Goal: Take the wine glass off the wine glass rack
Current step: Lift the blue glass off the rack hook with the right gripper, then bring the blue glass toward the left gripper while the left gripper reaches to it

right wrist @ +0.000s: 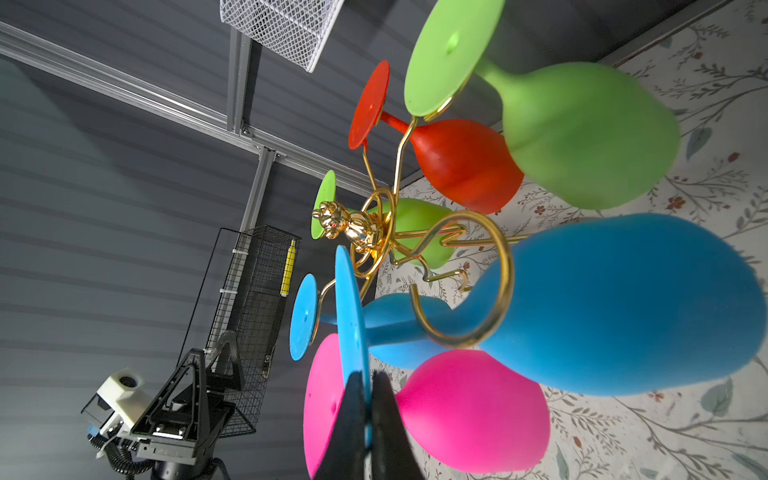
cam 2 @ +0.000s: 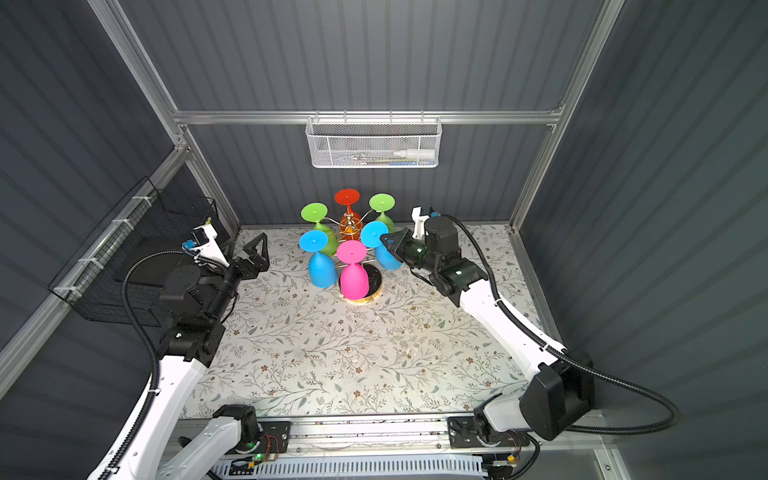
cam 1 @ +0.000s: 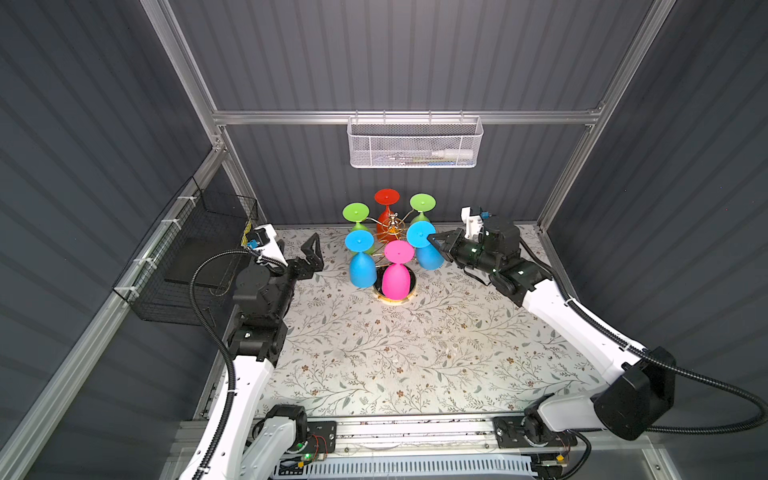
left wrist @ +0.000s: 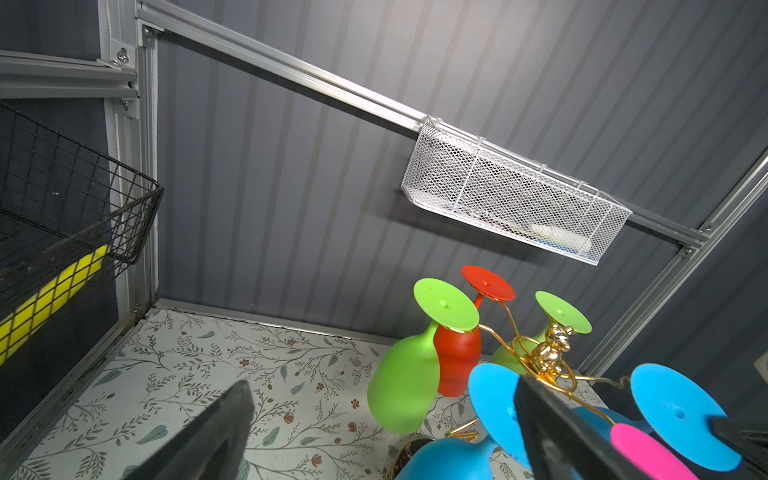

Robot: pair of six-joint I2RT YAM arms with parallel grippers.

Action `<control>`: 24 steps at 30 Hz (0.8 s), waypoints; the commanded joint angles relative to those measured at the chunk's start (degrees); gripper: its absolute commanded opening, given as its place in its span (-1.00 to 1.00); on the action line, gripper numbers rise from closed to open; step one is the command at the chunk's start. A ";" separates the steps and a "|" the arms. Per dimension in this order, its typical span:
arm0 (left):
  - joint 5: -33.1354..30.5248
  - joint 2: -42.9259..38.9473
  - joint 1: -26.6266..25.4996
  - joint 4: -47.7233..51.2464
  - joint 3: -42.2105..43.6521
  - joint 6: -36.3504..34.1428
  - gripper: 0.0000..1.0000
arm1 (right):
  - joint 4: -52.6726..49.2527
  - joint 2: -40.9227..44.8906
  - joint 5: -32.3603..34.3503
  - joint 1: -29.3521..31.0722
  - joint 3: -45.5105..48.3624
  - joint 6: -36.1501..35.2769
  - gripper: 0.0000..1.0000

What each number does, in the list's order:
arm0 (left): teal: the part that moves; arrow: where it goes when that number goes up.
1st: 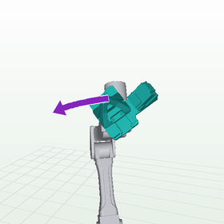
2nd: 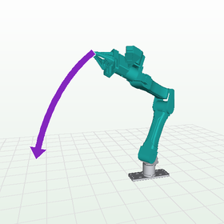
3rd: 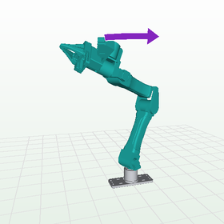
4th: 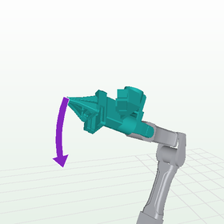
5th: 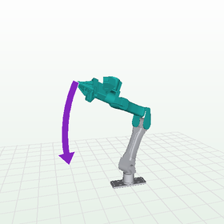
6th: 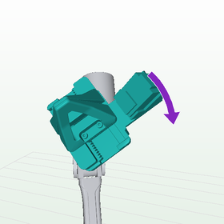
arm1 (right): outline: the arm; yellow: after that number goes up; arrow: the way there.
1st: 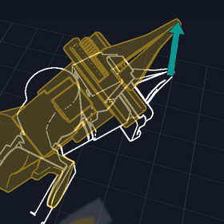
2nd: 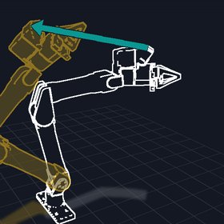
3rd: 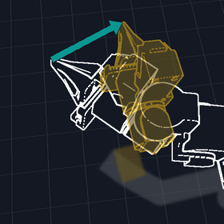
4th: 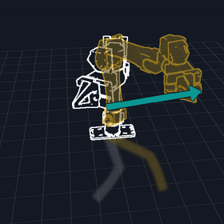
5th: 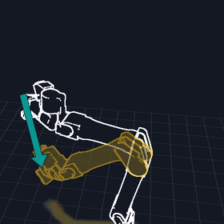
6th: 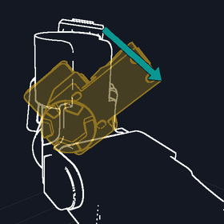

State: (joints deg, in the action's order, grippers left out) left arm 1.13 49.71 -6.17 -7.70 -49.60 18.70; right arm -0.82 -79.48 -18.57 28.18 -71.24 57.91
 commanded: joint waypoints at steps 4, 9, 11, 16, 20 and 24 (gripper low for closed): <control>1.09 -0.14 0.37 0.21 0.02 0.11 1.00 | 3.21 3.13 0.68 -0.06 3.95 0.80 -1.00; 1.16 0.70 0.37 2.85 -1.92 0.37 0.99 | 2.33 8.99 1.66 -1.10 8.65 -0.67 -1.00; 2.37 1.94 0.37 5.88 -4.14 0.35 0.99 | -0.10 12.17 2.78 -1.51 9.87 -3.15 -1.00; 13.24 6.20 0.37 7.35 -8.91 0.02 0.86 | -5.13 21.63 5.47 -3.93 13.86 -7.72 -1.00; 28.81 10.93 0.33 7.33 -14.00 0.94 0.74 | -7.08 26.10 4.17 -5.43 13.70 -13.40 -1.00; 48.15 16.69 0.17 1.28 -18.60 6.79 0.63 | -8.61 27.93 0.09 -5.48 10.44 -20.61 -1.00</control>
State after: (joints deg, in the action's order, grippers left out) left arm 31.44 64.07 -6.17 -2.52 -65.12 21.30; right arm -7.86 -52.38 -15.44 22.70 -58.24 44.69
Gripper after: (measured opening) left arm 0.823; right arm 0.052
